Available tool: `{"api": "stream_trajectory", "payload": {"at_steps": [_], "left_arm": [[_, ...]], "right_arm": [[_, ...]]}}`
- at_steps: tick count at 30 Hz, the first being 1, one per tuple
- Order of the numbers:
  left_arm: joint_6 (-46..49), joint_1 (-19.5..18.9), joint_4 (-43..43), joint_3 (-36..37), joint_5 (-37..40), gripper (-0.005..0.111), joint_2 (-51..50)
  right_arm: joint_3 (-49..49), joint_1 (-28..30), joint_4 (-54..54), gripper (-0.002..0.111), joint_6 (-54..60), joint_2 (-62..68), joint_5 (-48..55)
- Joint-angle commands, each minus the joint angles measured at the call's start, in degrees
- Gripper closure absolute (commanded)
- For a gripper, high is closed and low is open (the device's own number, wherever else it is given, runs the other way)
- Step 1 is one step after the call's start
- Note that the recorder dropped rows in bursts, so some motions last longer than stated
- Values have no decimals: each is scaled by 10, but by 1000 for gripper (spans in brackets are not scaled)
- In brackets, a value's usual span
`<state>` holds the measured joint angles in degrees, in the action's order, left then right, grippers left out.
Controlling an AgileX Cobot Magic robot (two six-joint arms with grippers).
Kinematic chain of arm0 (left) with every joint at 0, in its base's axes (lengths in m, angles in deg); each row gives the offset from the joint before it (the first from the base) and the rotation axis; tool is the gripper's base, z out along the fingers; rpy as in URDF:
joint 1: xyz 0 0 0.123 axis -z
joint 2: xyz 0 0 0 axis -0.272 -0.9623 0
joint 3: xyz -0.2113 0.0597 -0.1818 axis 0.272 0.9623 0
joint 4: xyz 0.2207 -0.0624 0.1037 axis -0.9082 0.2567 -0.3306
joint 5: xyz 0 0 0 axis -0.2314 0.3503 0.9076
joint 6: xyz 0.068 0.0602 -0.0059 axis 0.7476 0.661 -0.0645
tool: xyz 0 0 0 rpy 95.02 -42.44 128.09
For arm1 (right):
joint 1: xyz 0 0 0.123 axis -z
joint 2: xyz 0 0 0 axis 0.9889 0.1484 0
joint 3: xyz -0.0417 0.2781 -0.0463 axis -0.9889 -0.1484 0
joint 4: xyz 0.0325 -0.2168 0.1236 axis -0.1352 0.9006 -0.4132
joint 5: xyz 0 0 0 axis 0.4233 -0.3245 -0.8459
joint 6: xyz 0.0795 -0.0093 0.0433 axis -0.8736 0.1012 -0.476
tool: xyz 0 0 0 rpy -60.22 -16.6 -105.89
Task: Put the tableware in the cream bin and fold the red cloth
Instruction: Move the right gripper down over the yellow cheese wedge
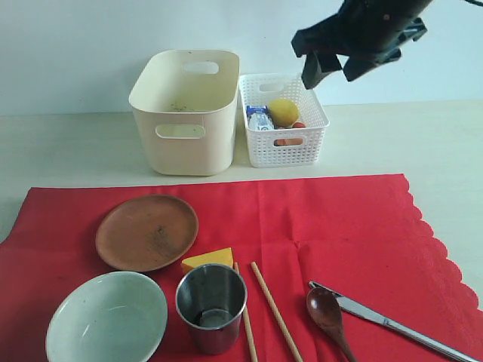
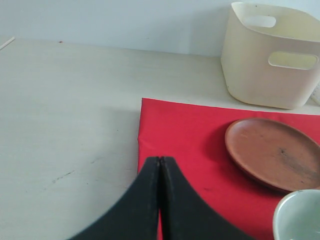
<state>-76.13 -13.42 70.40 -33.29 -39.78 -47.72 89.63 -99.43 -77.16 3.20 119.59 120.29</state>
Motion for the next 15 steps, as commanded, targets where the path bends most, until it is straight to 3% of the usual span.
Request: {"api": "stream_trajectory", "payload": {"at_steps": [1,7,15], "left_arm": [[0,-1,0,2,-6,107,3],[0,-1,0,2,-6,107,3],[0,-1,0,2,-6,107,3]], "right_arm": [[-118,0,-14,46,-3,-73,-59],[-239,0,-66,46,32,-146,-92],[-326,0,-245,46,185,-178,-87]]}}
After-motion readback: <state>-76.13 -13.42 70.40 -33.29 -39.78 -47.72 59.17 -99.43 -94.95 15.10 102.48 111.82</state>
